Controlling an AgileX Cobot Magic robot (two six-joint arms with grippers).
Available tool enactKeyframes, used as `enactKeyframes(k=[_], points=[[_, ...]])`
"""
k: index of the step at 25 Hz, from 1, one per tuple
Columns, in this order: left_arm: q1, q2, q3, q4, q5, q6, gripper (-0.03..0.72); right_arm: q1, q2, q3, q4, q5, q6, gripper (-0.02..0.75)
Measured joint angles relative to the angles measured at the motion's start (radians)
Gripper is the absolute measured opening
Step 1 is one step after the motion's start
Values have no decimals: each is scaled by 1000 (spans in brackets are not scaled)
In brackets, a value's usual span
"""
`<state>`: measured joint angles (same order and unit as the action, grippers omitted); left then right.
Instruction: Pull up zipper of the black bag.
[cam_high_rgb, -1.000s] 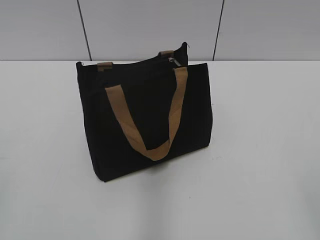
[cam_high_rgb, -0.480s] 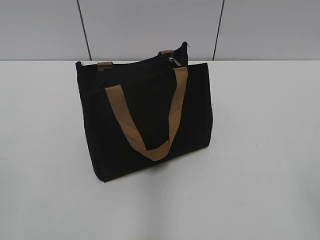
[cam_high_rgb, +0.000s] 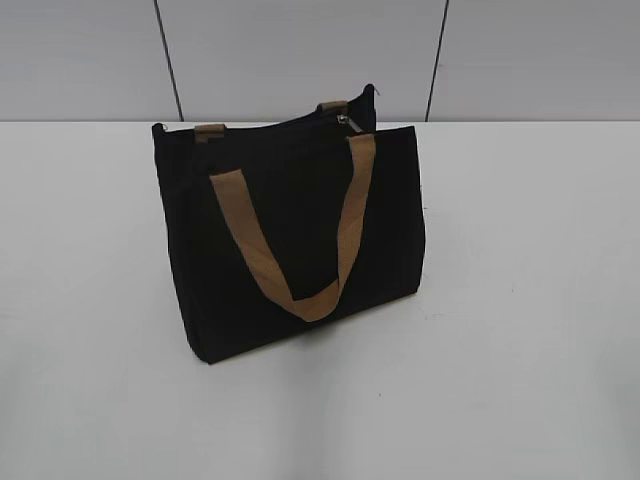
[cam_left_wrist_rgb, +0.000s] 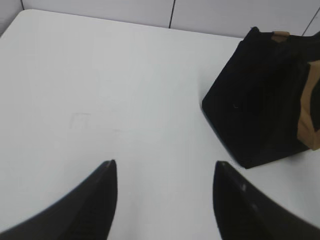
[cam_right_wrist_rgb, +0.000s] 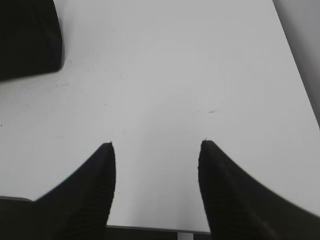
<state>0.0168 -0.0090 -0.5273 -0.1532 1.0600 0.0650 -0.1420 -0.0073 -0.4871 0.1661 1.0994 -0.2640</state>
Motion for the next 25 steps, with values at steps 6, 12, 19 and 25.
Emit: enactKeyframes(k=[6, 12, 19, 25], points=[[0, 0, 0, 58, 0, -1, 455, 0, 0, 0, 0, 0, 4, 418], [-23, 0, 0, 71, 0, 4, 454, 0, 0, 0, 1, 0, 31, 418], [-57, 0, 0, 78, 1, 11, 440, 42, 0, 0, 1, 0, 34, 418], [-58, 0, 0, 79, 1, 11, 435, 53, 0, 0, 1, 0, 35, 418]])
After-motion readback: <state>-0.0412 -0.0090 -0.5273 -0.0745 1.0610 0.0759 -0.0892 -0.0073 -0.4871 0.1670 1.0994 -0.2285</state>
